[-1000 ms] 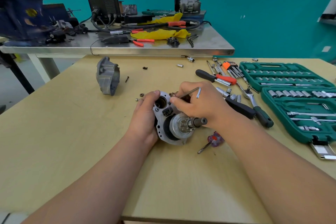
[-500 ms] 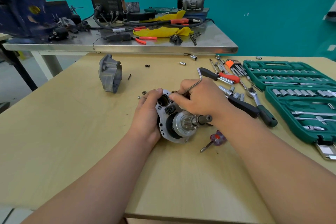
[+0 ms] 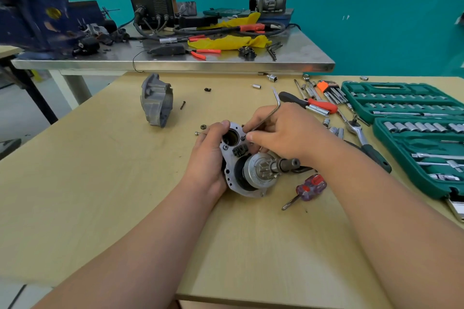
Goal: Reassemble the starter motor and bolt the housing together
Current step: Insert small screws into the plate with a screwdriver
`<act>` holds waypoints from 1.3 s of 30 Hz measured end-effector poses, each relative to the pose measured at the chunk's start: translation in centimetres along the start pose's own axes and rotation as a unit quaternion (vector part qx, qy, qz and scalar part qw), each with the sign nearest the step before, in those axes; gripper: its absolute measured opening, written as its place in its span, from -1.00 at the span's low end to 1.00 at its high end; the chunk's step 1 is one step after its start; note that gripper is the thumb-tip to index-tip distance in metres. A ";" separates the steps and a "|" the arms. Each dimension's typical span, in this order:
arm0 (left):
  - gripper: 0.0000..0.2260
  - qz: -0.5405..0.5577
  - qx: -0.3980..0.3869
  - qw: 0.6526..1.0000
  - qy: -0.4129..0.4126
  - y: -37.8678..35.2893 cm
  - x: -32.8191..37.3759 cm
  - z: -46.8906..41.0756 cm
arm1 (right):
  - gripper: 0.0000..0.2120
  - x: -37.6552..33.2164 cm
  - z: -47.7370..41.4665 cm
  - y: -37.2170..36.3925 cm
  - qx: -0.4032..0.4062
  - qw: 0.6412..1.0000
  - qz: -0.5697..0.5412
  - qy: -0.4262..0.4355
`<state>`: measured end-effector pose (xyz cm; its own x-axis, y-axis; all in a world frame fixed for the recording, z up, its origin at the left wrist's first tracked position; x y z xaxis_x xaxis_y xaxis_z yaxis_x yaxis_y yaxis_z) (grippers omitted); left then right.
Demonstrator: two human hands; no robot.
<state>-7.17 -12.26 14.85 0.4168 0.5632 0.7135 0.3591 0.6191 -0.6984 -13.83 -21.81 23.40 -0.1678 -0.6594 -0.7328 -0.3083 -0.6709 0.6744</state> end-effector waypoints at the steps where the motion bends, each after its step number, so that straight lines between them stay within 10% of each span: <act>1: -0.44 -0.006 0.004 1.000 -0.004 0.1 0.0 -0.1 | -0.77 0.0 -0.1 0.0 0.019 0.999 0.034 0.007; 14: -0.49 -0.016 0.016 1.000 -0.004 0.5 0.1 -0.1 | -0.75 -0.5 -0.2 -0.1 0.143 0.984 0.095 0.054; 39: -0.48 -0.015 0.005 1.000 -0.010 0.1 0.3 0.2 | -0.84 -0.3 -0.7 -0.6 0.068 0.994 0.085 0.021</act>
<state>-7.15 -11.93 15.05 0.3886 0.5553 0.7353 0.3625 0.6415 -0.6760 -12.97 -21.42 23.28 -0.1902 -0.7745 -0.6033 -0.4030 -0.4987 0.7673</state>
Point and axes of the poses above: each hand's wrist, its own z-axis away from the middle knuckle, its own y-axis out of the back of the hand, x = y × z, the point moved 6 cm from there along -z, towards the middle knuckle, and after that the axes turned 15 degrees about -y, right-handed, at the moved point
